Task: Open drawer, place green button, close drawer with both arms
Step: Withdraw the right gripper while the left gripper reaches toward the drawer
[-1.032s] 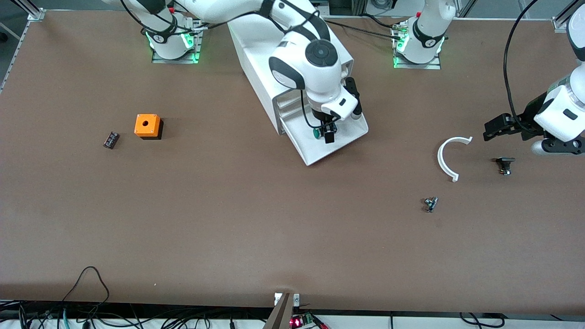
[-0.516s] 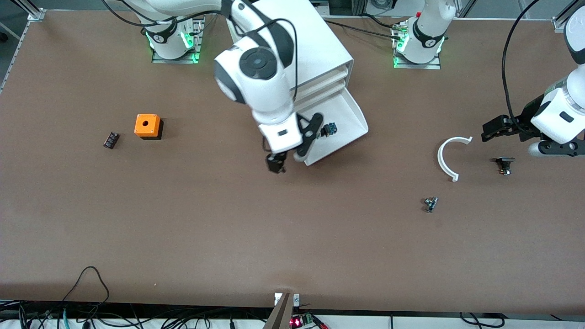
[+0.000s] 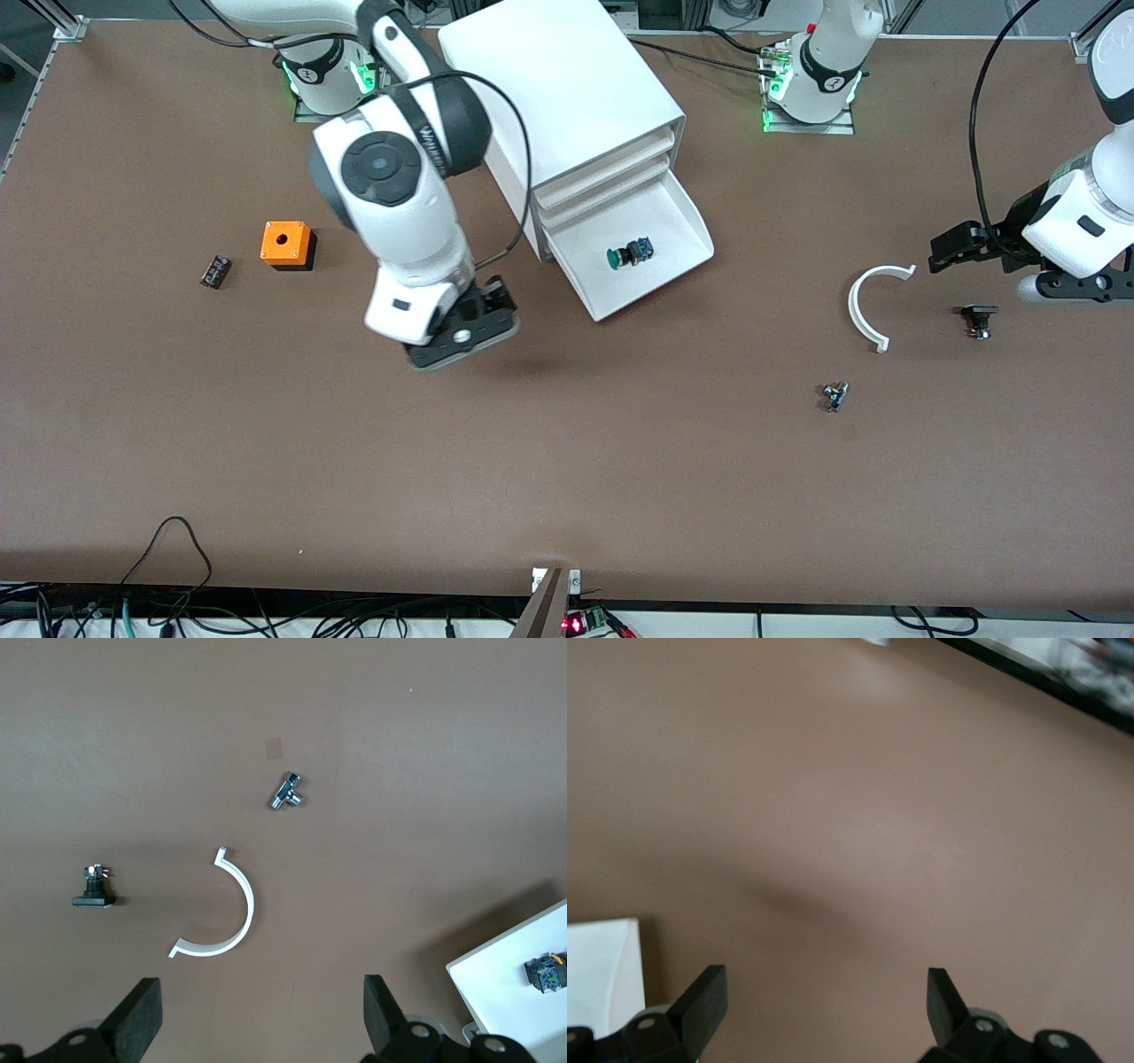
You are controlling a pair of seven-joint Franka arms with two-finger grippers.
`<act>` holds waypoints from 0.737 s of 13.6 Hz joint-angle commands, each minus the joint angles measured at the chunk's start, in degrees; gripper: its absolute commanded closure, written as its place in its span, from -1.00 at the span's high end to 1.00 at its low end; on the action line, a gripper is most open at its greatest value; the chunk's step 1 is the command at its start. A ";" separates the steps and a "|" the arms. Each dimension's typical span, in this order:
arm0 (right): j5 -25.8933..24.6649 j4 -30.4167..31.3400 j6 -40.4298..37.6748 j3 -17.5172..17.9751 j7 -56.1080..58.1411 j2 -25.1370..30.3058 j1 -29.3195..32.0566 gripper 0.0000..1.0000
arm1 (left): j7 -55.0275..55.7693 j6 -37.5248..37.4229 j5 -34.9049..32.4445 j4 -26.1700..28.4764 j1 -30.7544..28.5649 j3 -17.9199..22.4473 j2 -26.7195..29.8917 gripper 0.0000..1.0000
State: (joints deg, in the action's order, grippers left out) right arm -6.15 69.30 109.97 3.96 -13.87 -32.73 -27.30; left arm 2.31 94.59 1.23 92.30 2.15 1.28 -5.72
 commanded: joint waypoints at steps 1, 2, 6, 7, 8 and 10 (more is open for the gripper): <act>0.61 7.49 -3.95 0.44 -9.66 7.74 4.95 1.00 | 0.15 -1.51 0.70 -1.78 -0.30 -0.14 -0.69 1.00; 0.61 10.48 -4.84 0.44 -10.73 10.12 6.88 1.00 | 0.24 -1.33 0.70 -1.69 -0.30 -0.22 -0.70 1.00; 0.70 14.64 -5.12 0.26 -9.87 16.11 17.69 1.00 | 0.59 -1.33 0.44 -1.78 -0.13 -0.22 -0.70 1.00; 0.70 14.98 -5.12 0.26 -9.69 17.08 19.80 1.00 | 0.59 -1.25 0.35 -1.78 -0.30 -0.22 -0.78 1.00; 0.70 15.68 -5.12 0.17 -9.51 17.70 22.35 1.00 | 0.59 -1.25 0.26 -1.69 -0.39 -0.14 -0.87 1.00; 0.70 17.79 -5.20 0.00 -6.99 19.98 25.70 1.00 | 0.33 -1.42 0.70 -1.69 -0.39 0.39 -1.31 1.00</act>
State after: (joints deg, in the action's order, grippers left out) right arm -6.13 82.94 104.58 3.18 -22.31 -16.24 -4.36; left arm 2.42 94.44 1.23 92.29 2.10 1.36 -5.85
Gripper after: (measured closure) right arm 0.000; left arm 0.000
